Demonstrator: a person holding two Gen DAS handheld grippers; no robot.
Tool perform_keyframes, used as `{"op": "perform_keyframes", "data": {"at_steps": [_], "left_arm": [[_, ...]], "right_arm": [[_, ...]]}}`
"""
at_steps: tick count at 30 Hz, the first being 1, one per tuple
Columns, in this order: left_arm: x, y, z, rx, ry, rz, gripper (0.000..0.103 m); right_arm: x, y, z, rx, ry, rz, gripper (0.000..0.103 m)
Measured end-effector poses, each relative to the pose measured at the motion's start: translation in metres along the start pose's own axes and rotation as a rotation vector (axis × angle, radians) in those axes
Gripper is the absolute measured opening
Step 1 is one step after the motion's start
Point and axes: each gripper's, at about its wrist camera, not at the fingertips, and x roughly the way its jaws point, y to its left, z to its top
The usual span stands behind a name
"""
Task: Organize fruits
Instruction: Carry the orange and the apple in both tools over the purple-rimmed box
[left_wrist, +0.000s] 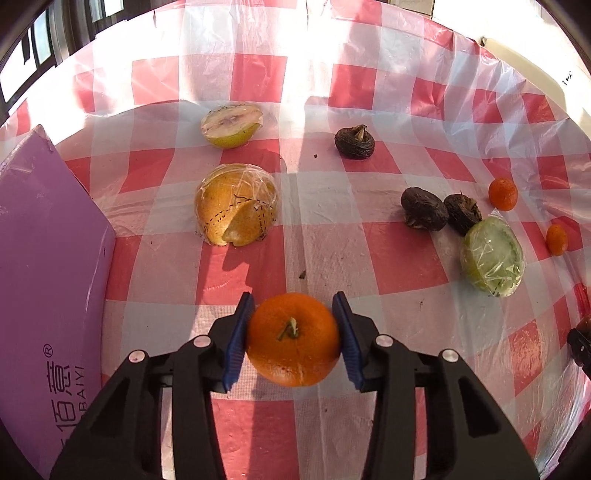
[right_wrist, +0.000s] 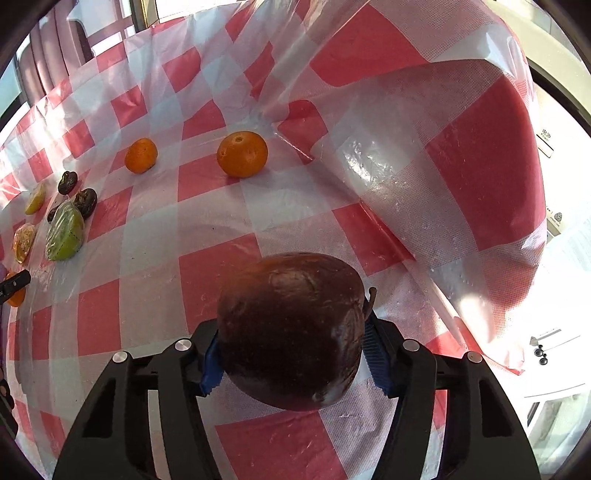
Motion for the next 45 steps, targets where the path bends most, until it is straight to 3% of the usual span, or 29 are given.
{"op": "perform_keyframes", "data": {"at_steps": [13,23,30,36,45], "left_arm": [[-0.044,-0.008,-0.063,0.044,0.021,-0.011,0.044],[-0.088,-0.018,-0.115,0.113,0.065,-0.137,0.044],[-0.114,-0.006,-0.095,0.146,0.015,-0.241,0.044],[-0.145,0.028,-0.068,0.102,-0.060,-0.345,0.044],[-0.199,0.127,-0.042,-0.005,-0.204,-0.414,0.044]], "right_arm": [[0.001,0.000,0.004,-0.018,0.029,0.011,0.056],[-0.008,0.015,-0.012,-0.025,0.062,0.068,0.055],[-0.034,0.057,-0.033,-0.049,0.071,0.134,0.055],[-0.068,0.098,-0.052,-0.041,0.070,0.210,0.055],[-0.124,0.190,-0.059,-0.095,0.016,0.329,0.055]]}}
